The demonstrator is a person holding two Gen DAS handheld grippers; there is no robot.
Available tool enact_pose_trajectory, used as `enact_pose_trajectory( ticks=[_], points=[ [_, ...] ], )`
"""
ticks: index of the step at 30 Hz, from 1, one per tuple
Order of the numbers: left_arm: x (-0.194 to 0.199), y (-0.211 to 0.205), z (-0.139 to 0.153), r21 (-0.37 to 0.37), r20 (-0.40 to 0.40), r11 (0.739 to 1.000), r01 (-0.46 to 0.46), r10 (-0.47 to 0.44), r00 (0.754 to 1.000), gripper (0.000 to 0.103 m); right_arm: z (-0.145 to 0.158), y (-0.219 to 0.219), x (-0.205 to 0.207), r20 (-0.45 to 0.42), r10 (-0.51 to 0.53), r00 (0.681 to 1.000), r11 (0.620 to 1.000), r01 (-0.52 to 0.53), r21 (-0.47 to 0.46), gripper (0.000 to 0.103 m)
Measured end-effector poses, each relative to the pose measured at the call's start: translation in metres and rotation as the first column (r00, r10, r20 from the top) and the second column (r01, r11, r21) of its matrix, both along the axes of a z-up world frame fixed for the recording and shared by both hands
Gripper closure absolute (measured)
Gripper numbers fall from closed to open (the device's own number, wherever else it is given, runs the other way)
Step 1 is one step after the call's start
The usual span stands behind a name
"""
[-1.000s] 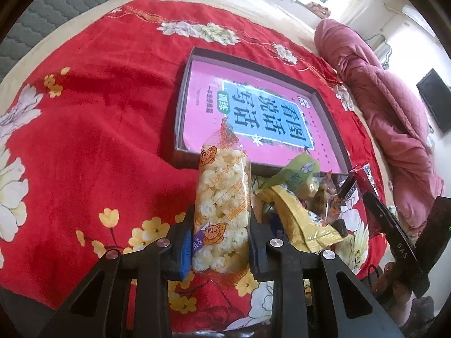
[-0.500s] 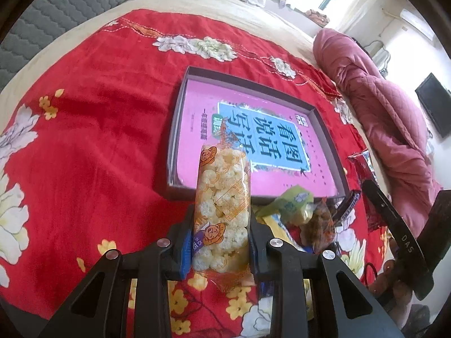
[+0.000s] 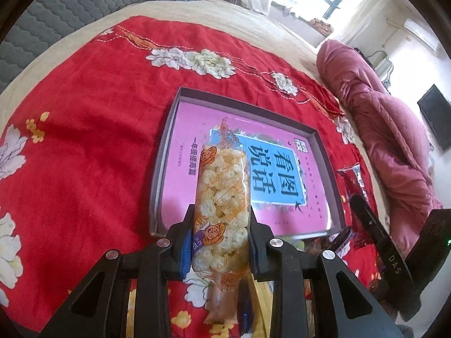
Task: Organize snacks
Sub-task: 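Carry the corn bag with the left tool while the right tool carries the candy stick into the tray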
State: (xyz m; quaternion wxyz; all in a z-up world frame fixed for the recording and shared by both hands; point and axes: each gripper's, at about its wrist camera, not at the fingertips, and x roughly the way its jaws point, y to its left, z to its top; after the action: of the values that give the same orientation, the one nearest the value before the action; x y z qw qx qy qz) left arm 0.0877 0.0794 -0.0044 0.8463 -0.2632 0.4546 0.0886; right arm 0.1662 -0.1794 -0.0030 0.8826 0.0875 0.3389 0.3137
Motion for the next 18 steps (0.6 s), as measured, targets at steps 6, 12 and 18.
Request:
enact_pose_trajectory(
  ticks=[6, 12, 18],
  points=[
    [0.012, 0.000, 0.002, 0.010, 0.007, 1.000, 0.000, 0.000, 1.000, 0.071, -0.003, 0.004, 0.006, 0.002, -0.001, 1.000, 1.000, 0.001, 0.004, 0.080],
    [0.023, 0.001, 0.001, 0.012, 0.008, 1.000, -0.004, 0.004, 1.000, 0.071, -0.004, 0.004, 0.009, 0.008, -0.006, 1.000, 1.000, 0.006, 0.001, 0.080],
    [0.034, 0.000, -0.007, 0.004, -0.009, 1.000, -0.002, 0.002, 1.000, 0.071, -0.012, 0.002, 0.018, -0.004, -0.032, 0.999, 0.999, 0.032, -0.010, 0.080]
  ],
)
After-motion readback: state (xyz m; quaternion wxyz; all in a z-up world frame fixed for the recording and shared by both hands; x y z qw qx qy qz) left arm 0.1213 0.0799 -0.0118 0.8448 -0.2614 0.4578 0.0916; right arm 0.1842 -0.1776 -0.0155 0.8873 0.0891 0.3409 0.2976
